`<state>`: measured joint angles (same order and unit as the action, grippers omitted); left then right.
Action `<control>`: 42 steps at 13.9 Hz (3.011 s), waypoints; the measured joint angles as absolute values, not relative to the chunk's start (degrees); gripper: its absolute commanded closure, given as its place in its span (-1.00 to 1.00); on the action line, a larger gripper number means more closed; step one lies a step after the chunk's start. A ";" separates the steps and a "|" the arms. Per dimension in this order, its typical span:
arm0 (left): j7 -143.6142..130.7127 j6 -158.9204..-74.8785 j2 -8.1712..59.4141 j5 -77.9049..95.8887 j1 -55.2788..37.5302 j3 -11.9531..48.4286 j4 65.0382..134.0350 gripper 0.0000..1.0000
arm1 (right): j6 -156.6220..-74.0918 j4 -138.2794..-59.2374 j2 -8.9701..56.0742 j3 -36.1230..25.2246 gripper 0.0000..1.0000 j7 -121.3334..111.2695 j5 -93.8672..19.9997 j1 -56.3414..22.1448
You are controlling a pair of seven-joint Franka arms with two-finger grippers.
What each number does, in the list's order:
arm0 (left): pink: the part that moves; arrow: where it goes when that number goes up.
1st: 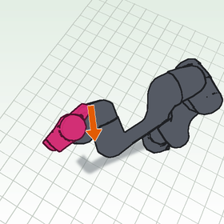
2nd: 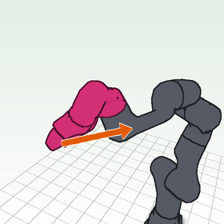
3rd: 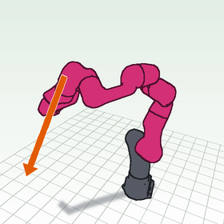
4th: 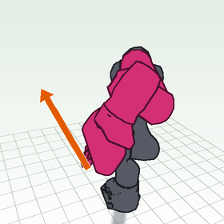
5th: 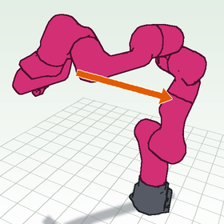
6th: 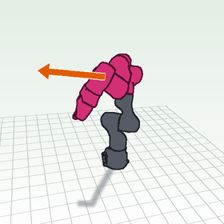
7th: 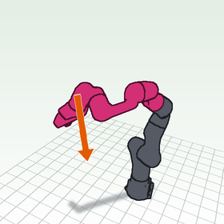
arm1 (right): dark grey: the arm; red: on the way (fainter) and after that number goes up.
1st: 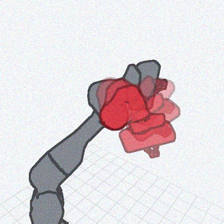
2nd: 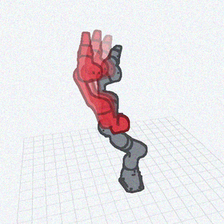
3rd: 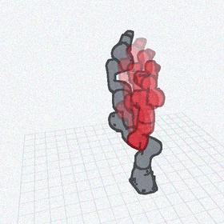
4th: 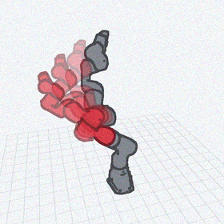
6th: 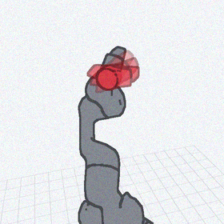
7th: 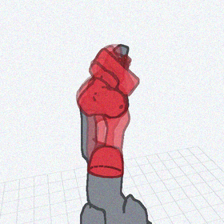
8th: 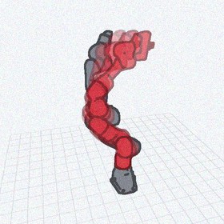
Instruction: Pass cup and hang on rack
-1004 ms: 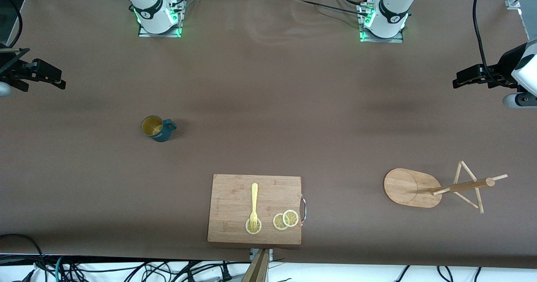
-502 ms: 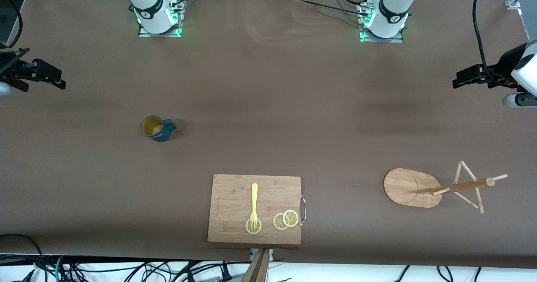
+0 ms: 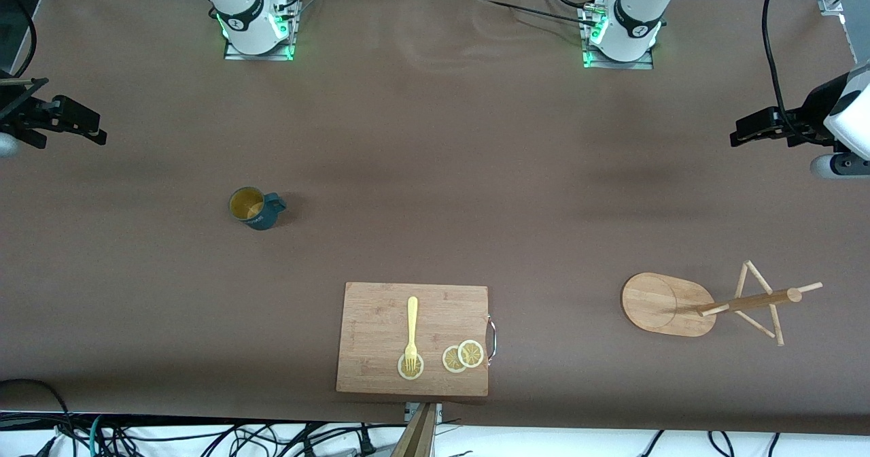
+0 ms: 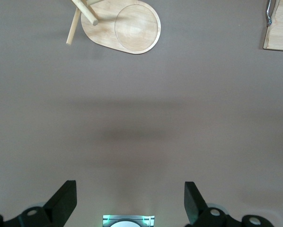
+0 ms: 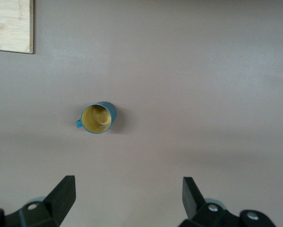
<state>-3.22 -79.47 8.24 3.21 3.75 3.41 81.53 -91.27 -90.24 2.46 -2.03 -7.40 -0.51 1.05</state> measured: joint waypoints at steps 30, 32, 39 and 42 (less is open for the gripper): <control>-3.37 -79.56 9.28 3.21 3.77 3.96 80.42 -1.00 | -123.45 -112.94 11.18 -1.81 -1.00 -8.03 -0.01 -3.70; -3.37 -79.56 9.31 3.21 3.77 3.96 80.40 -1.00 | -131.73 -118.71 11.18 -1.77 -1.00 -8.03 -0.02 -3.71; -3.37 -79.56 9.37 3.21 3.76 3.96 80.35 -1.00 | -147.24 -128.12 14.51 0.06 -0.43 -8.12 -0.02 -3.87; -3.37 -79.57 9.47 3.21 3.75 3.98 80.34 -1.00 | -150.28 -128.11 17.09 0.22 0.82 -8.58 0.02 -3.87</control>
